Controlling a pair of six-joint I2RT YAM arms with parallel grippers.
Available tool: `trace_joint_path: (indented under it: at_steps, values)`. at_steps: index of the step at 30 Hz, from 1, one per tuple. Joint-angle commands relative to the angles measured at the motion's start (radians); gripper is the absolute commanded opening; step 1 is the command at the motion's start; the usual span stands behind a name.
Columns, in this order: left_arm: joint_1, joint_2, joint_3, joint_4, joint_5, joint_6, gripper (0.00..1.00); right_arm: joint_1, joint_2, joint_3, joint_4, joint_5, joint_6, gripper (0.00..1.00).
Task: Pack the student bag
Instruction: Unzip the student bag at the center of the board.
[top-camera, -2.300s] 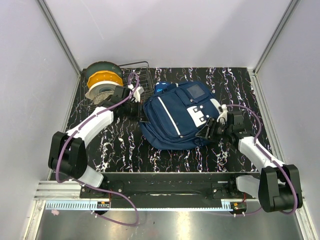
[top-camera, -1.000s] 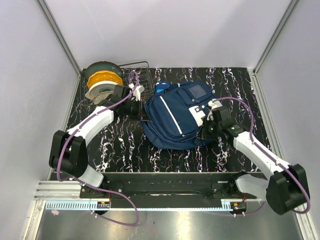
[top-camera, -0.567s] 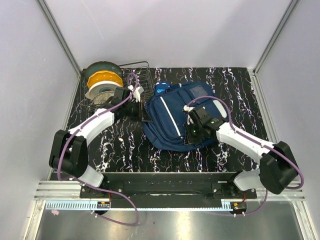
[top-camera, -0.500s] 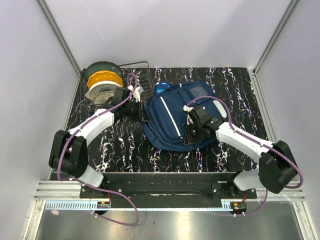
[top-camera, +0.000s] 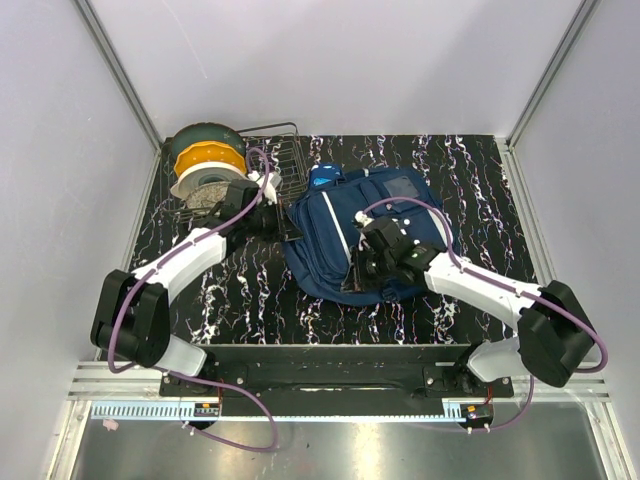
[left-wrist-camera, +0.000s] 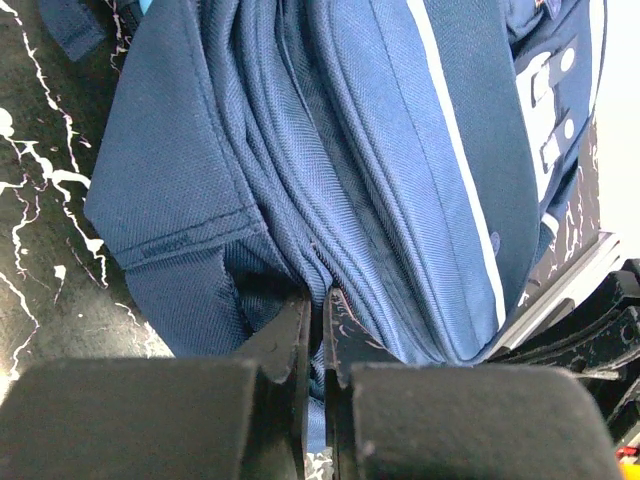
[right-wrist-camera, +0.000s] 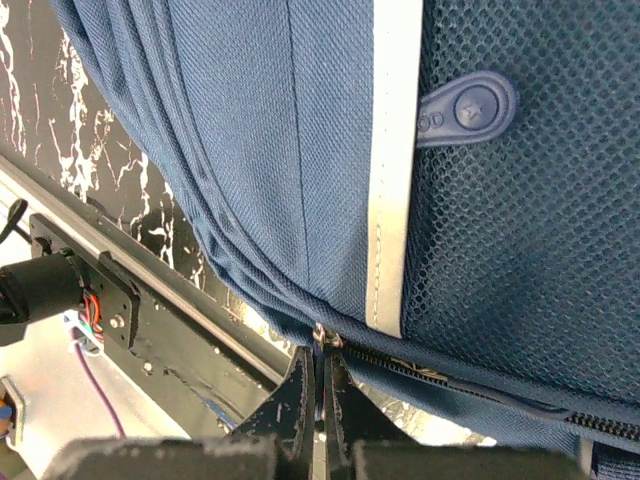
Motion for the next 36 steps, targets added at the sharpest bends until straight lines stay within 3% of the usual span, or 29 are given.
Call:
trace_joint_path:
  at_steps: [1, 8, 11, 15, 18, 21, 23, 26, 33, 36]
  values:
    - [-0.057, -0.071, -0.011, 0.131, 0.11, -0.069, 0.0, 0.078, -0.007, 0.028, 0.312, 0.021, 0.127, 0.0]
    - [-0.065, -0.097, -0.006, 0.14, 0.099, -0.085, 0.0, 0.104, 0.056, 0.062, 0.421, -0.034, 0.159, 0.0]
    - [-0.065, -0.12, -0.008, 0.105, 0.072, -0.062, 0.0, 0.103, -0.029, 0.034, 0.397, 0.095, 0.181, 0.0]
    - [-0.065, -0.146, -0.041, 0.088, 0.059, -0.045, 0.0, 0.06, -0.149, 0.031, 0.23, 0.276, 0.16, 0.0]
    - [-0.065, -0.157, -0.075, 0.106, 0.062, -0.06, 0.0, -0.053, -0.221, 0.01, 0.169, 0.233, 0.19, 0.0]
    - [-0.075, -0.163, -0.118, 0.18, 0.073, -0.115, 0.0, -0.057, -0.223, -0.009, 0.196, 0.158, 0.213, 0.0]
    - [-0.094, -0.162, -0.126, 0.24, 0.063, -0.143, 0.0, 0.009, -0.164, -0.015, 0.306, 0.052, 0.264, 0.0]
    - [-0.15, -0.142, -0.094, 0.268, 0.049, -0.167, 0.0, 0.139, -0.053, 0.058, 0.308, 0.11, 0.267, 0.0]
    - [-0.164, -0.161, -0.066, 0.203, -0.002, -0.126, 0.0, 0.138, -0.04, 0.068, 0.229, 0.308, 0.27, 0.0]
    - [-0.163, -0.172, -0.069, 0.159, -0.023, -0.095, 0.0, 0.133, -0.054, 0.043, 0.245, 0.299, 0.282, 0.01]
